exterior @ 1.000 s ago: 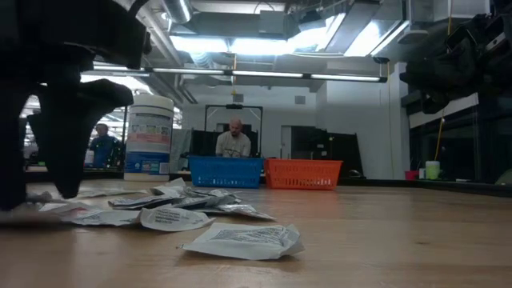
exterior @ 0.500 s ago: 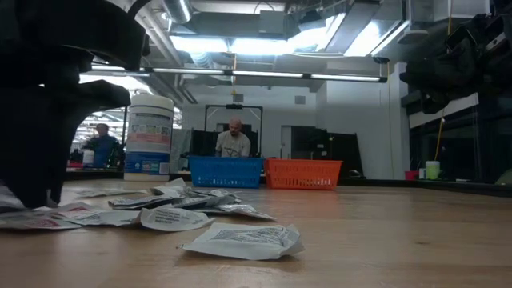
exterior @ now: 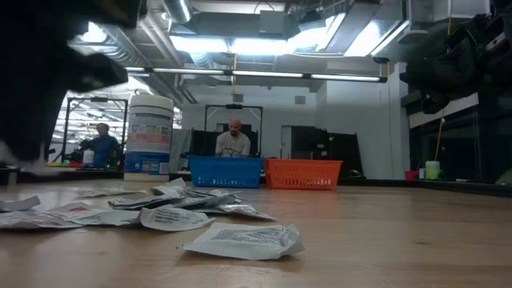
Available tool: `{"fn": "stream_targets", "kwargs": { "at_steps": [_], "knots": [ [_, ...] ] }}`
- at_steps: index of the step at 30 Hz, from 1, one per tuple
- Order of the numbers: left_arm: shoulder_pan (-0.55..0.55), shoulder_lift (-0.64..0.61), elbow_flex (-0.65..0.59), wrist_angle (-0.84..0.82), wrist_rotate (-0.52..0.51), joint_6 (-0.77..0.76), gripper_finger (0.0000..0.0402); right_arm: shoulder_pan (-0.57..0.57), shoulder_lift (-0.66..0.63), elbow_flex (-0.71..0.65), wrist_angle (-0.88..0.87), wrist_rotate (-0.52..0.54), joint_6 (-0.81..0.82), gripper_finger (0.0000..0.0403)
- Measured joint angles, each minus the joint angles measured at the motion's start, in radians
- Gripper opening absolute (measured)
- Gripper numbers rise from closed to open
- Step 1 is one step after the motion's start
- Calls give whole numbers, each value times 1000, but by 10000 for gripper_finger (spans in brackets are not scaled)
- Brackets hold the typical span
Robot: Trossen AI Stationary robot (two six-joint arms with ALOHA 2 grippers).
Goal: Pick & Place First Aid Supplies
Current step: Put the ointment pack into the blue bin
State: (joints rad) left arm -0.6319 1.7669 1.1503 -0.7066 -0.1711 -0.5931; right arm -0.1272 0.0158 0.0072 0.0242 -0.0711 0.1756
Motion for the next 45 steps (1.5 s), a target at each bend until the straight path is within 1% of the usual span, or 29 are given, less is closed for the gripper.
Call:
{"fn": "stream_targets", "kwargs": {
  "at_steps": [11,23,31,38,45],
  "knots": [
    [39,-131,1,7,3,-45,2,0,0,0,0,0,0,100],
    [148,-212,1,19,-1,-101,2,0,0,0,0,0,0,100],
    [258,-240,1,79,8,-98,2,0,0,0,0,0,0,100],
    [380,-251,1,96,17,-21,2,0,0,0,0,0,0,100],
    [527,-251,1,170,40,65,2,0,0,0,0,0,0,100]
  ]
}}
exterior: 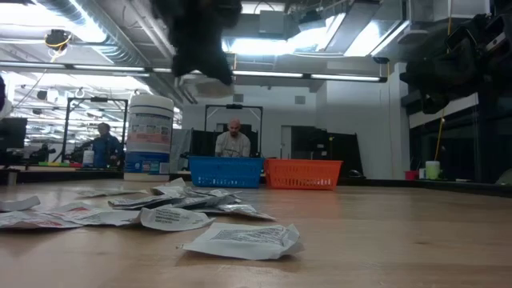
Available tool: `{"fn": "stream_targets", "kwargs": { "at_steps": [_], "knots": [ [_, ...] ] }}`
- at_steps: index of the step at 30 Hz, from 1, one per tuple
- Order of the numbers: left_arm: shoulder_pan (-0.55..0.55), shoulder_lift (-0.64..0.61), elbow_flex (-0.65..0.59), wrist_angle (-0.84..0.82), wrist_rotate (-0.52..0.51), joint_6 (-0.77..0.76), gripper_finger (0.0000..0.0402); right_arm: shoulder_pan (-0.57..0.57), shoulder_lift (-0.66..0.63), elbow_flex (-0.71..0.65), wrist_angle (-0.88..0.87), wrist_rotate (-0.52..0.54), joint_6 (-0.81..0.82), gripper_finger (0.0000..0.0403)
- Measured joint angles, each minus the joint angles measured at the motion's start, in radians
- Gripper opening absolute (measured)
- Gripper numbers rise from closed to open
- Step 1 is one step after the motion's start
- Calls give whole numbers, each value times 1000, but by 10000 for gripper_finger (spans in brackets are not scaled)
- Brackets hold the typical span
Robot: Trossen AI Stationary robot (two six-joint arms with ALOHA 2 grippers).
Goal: Pick & Place First Aid Supplies
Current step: Put the ointment pack into the blue bin
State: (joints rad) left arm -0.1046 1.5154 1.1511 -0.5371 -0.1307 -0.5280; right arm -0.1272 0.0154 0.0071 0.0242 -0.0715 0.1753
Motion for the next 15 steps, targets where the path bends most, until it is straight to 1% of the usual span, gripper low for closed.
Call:
{"fn": "stream_targets", "kwargs": {
  "at_steps": [8,15],
  "knots": [
    [196,0,0,78,45,108,2,0,0,0,0,0,0,100],
    [344,0,0,94,54,131,2,0,0,0,0,0,0,100]
  ]
}}
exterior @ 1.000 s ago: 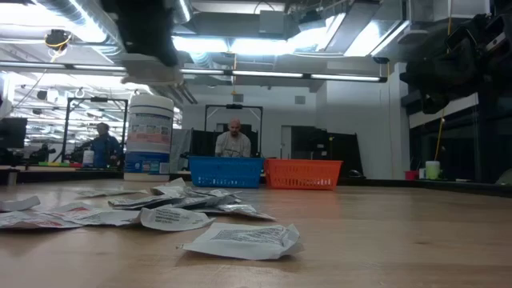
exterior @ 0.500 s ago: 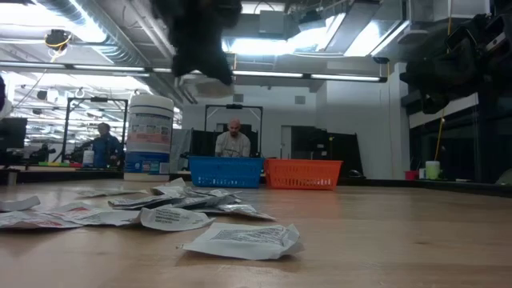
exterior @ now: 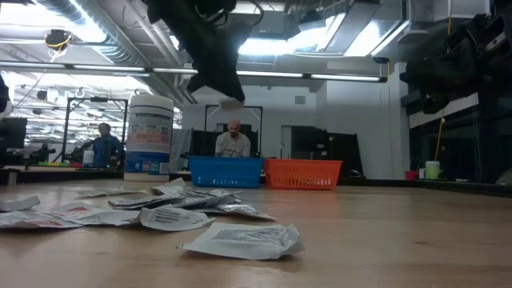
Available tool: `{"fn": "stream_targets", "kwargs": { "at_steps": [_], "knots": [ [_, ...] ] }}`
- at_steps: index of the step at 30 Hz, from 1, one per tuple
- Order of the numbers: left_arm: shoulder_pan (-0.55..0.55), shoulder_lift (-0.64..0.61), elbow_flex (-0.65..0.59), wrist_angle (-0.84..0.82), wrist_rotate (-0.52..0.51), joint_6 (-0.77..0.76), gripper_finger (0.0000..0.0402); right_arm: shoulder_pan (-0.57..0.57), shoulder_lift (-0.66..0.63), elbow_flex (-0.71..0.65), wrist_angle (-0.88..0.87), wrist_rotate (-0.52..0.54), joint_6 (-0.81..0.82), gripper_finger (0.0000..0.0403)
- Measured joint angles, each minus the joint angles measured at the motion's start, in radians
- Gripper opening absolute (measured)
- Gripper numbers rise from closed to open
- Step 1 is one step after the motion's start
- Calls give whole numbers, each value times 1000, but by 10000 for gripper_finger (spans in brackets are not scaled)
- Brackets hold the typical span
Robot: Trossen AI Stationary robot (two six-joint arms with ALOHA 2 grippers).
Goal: Pick & Place First Aid Supplies
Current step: Put the ointment pack into the blue bin
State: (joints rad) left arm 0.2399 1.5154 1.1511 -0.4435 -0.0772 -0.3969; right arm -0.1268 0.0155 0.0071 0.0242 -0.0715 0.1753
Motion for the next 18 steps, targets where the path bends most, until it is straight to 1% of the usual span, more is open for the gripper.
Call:
{"fn": "stream_targets", "kwargs": {
  "at_steps": [5,9,18],
  "knots": [
    [87,12,0,2,12,0,2,0,0,0,0,0,0,100],
    [142,48,0,2,50,0,2,0,0,0,0,0,0,100],
    [208,176,0,26,48,-8,5,0,0,0,0,0,0,100]
  ]
}}
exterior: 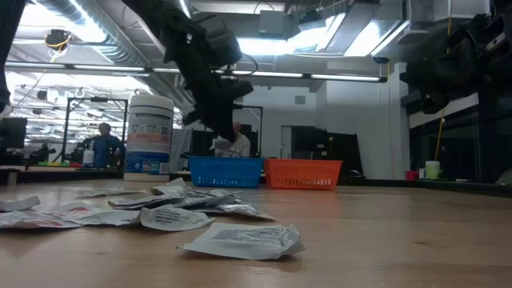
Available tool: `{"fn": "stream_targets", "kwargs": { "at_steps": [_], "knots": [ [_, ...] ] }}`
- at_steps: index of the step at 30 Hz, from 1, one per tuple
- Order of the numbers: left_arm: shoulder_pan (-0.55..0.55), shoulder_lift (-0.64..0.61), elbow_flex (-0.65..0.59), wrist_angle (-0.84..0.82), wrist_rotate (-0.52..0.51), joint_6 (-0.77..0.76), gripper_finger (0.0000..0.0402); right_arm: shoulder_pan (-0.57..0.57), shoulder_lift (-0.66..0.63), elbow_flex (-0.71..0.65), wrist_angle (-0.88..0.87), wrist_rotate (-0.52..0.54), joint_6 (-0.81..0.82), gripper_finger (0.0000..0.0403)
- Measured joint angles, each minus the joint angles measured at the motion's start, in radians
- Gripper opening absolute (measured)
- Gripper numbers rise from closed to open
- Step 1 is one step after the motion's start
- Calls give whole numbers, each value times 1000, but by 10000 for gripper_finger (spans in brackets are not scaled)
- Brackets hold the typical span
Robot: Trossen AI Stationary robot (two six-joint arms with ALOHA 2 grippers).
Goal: Pick & Place First Aid Supplies
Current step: Put the ointment pack into the blue bin
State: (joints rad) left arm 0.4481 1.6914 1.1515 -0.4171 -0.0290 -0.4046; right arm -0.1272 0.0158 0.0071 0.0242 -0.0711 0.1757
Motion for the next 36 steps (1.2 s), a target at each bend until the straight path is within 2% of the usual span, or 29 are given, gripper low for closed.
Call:
{"fn": "stream_targets", "kwargs": {
  "at_steps": [11,17,23,26,36],
  "knots": [
    [33,24,0,53,-2,66,17,0,0,0,0,0,0,100],
    [39,24,0,52,47,71,72,0,0,0,0,0,0,100],
    [40,24,0,84,46,86,142,0,0,0,0,0,0,100],
    [39,24,0,121,49,96,164,0,0,0,0,0,0,100],
    [10,-40,0,129,39,252,163,0,0,0,0,0,0,100]
  ]
}}
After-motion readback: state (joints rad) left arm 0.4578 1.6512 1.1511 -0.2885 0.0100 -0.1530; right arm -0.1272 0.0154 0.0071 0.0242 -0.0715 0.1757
